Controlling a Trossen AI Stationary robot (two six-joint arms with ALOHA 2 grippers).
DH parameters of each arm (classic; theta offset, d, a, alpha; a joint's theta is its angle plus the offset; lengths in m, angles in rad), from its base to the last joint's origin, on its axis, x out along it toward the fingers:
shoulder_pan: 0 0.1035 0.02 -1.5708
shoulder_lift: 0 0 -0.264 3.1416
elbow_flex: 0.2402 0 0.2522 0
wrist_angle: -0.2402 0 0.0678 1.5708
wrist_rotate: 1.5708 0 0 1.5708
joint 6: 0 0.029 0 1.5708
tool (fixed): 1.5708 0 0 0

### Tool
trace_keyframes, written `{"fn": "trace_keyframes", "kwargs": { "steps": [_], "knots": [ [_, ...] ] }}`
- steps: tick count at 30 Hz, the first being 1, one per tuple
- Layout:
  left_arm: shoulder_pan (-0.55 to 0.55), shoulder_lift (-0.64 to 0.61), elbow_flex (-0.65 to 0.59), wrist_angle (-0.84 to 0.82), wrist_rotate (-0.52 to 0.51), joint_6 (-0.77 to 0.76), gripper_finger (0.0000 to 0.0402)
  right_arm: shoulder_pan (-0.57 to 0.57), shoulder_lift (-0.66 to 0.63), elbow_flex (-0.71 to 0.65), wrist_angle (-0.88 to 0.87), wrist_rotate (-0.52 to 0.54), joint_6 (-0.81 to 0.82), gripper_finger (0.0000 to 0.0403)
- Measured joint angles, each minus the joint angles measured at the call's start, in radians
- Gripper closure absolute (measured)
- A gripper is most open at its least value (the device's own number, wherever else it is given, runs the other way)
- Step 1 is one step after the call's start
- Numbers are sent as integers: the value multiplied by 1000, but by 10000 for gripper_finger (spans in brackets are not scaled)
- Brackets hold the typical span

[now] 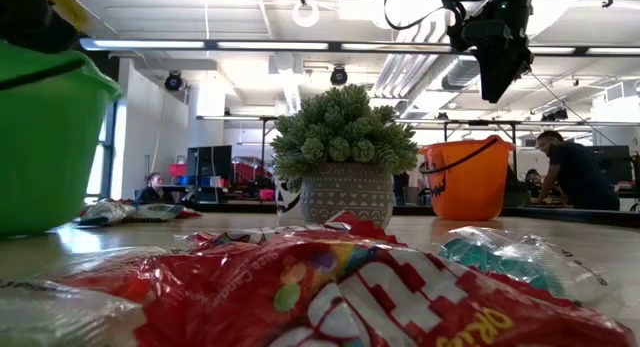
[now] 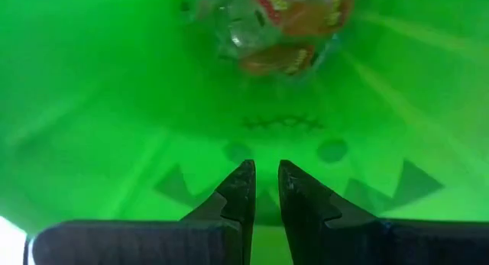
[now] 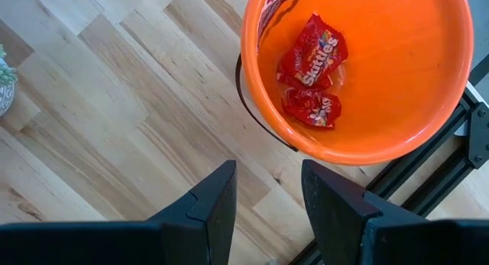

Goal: Sort candy
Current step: Move the green bucket to the bottom left of the table

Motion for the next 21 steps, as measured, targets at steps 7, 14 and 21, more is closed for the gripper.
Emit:
{"fn": "trace_keyframes", "kwargs": {
  "steps": [7, 14, 21],
  "knots": [
    [-37, 0, 0, 133, 37, -34, 357, 0, 0, 0, 0, 0, 0, 258],
    [-100, 0, 0, 310, 58, -121, 358, 0, 0, 0, 0, 0, 0, 258],
    [-201, 0, 0, 482, 97, -273, 358, 0, 0, 0, 0, 0, 0, 258]
  ]
}}
